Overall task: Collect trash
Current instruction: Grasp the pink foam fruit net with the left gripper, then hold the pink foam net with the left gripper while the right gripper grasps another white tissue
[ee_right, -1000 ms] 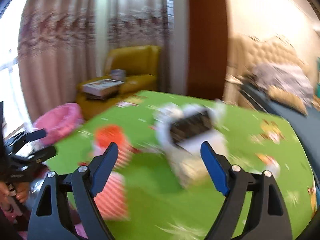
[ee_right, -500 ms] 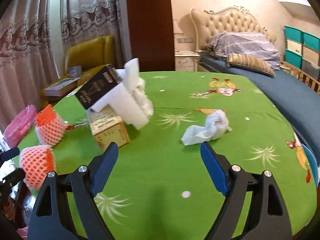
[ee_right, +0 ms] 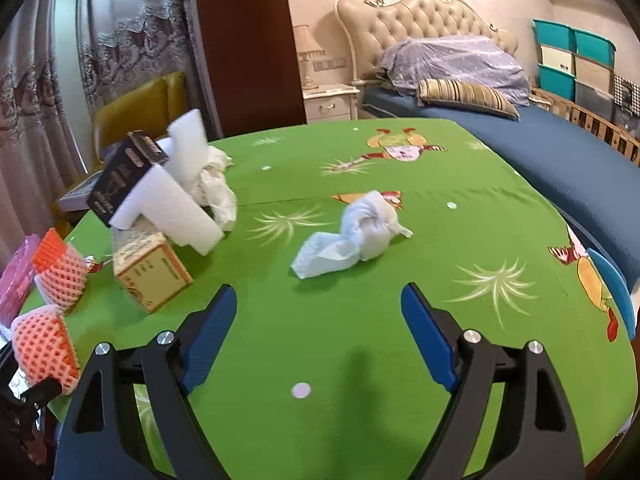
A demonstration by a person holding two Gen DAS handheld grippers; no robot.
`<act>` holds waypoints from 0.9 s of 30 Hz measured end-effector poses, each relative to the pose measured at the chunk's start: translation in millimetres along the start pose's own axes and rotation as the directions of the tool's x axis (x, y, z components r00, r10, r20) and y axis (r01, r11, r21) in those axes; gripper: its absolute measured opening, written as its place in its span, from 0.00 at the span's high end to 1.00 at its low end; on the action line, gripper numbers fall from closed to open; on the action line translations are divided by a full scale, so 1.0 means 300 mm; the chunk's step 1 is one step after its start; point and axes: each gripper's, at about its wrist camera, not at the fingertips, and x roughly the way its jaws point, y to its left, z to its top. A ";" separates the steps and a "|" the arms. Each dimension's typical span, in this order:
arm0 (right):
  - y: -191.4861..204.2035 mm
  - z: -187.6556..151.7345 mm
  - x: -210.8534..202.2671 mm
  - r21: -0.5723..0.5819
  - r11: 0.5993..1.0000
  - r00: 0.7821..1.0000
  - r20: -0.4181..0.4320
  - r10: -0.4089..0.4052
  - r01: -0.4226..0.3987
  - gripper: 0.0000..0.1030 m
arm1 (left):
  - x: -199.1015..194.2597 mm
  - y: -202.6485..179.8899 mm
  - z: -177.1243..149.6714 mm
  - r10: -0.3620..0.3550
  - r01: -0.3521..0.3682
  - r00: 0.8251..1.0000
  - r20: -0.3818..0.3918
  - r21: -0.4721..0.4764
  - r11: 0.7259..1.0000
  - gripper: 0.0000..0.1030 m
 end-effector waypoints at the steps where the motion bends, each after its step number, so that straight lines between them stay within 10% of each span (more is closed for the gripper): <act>1: -0.008 0.008 0.006 0.010 1.000 1.000 -0.002 0.002 -0.001 0.21 | -0.005 -0.005 0.000 -0.007 0.006 1.000 0.005 0.007 1.000 0.26; 12: -0.033 0.130 0.126 0.022 0.997 0.996 -0.050 -0.077 0.078 0.30 | -0.098 -0.045 0.018 0.020 -0.028 0.994 0.104 0.074 0.997 0.43; 21: -0.040 0.142 0.216 0.039 0.992 0.983 -0.144 -0.113 0.119 0.73 | -0.102 -0.028 0.009 0.049 -0.056 0.993 0.106 0.063 0.996 0.43; 27: 0.022 0.071 0.100 -0.044 0.998 0.995 -0.091 -0.048 0.044 0.79 | -0.122 -0.025 0.008 0.075 -0.081 0.990 0.123 0.051 0.995 0.43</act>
